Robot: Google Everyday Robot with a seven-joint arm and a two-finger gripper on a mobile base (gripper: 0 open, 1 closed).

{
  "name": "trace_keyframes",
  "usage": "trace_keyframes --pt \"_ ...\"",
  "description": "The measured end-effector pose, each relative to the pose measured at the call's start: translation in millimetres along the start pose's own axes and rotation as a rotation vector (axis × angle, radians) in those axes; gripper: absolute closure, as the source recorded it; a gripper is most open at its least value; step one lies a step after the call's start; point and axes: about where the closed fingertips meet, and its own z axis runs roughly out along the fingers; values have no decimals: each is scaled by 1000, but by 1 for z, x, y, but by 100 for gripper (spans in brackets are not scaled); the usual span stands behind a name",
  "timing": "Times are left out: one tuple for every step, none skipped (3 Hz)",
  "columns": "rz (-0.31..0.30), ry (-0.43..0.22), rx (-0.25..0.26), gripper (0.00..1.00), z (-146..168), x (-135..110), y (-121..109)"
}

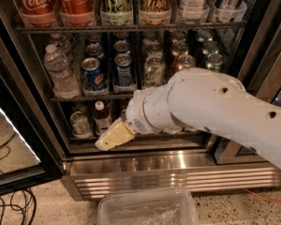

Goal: Pick pepsi can from middle shelf of fridge

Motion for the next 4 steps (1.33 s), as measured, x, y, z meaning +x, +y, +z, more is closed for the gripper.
trace_keyframes --pt "-40 68 -6 0 3 3 1" --pt "-25 117 3 0 36 12 7" --pt "-45 76 106 0 50 19 3" --pt "-77 7 244 0 22 31 -6"
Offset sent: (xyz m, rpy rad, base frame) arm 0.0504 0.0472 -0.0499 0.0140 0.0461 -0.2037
